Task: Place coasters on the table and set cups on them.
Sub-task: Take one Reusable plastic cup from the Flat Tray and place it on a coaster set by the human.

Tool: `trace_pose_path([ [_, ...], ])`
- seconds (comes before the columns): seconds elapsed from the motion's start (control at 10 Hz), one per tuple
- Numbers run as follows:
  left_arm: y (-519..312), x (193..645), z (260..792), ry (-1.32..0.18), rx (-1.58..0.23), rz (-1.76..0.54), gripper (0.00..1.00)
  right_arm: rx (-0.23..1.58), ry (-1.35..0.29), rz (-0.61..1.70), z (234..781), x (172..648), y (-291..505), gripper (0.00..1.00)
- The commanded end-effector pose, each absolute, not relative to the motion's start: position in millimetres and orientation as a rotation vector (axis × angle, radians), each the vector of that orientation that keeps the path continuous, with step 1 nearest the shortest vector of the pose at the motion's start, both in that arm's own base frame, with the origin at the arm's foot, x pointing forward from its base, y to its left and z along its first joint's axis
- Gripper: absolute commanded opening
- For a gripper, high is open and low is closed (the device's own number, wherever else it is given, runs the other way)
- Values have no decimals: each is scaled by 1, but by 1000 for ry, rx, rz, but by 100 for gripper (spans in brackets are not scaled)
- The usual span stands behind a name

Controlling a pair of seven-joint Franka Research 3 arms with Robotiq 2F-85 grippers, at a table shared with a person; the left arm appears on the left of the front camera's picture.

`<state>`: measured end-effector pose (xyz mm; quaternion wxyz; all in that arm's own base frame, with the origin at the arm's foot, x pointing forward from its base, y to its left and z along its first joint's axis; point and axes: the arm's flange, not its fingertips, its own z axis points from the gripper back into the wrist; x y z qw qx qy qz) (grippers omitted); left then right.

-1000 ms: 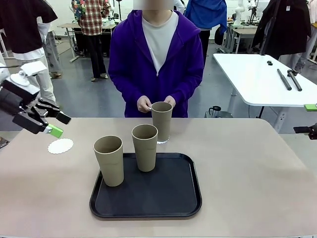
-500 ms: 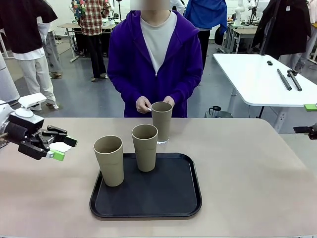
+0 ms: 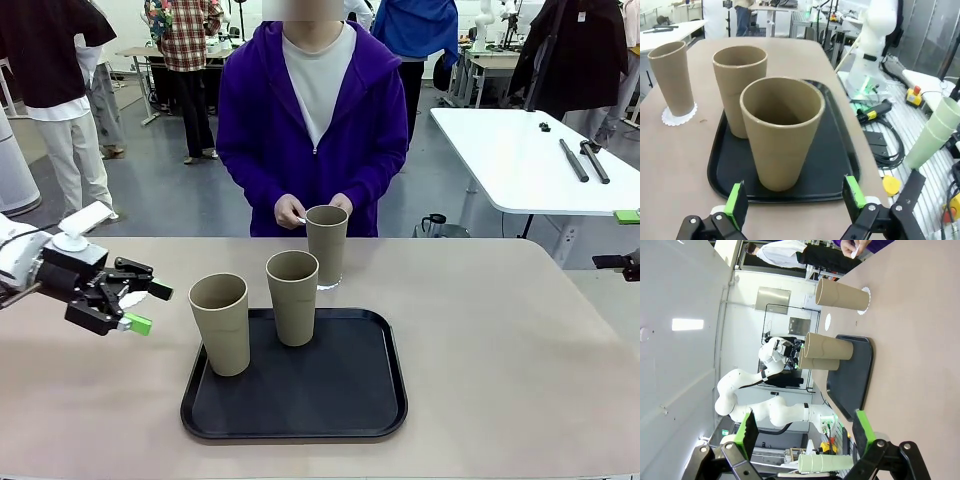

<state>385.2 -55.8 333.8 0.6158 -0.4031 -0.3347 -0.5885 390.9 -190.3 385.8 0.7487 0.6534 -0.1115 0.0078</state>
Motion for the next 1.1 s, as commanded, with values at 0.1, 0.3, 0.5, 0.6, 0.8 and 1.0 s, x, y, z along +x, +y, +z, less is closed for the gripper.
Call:
trace_pose_path([
  [0.1, -49, 379, 339, -772, -961, -1352, 100, 1431, -243, 20, 386, 392, -191, 100],
  [0.3, -49, 379, 339, -772, -961, -1352, 100, 1431, -243, 20, 386, 392, -191, 100],
  [0.5, -51, 384, 336, -777, -956, -1345, 100, 1431, -243, 20, 386, 392, -191, 100],
  [0.6, -52, 388, 325, -899, -1025, -1339, 100, 1431, -243, 20, 386, 392, -191, 100],
  [0.8, -57, 387, 304, -999, -1009, -1334, 100, 1431, -243, 20, 386, 392, -191, 100],
  [1.0, -59, 388, 288, -1036, -1009, -1325, 100, 1431, -243, 20, 386, 392, -191, 100],
])
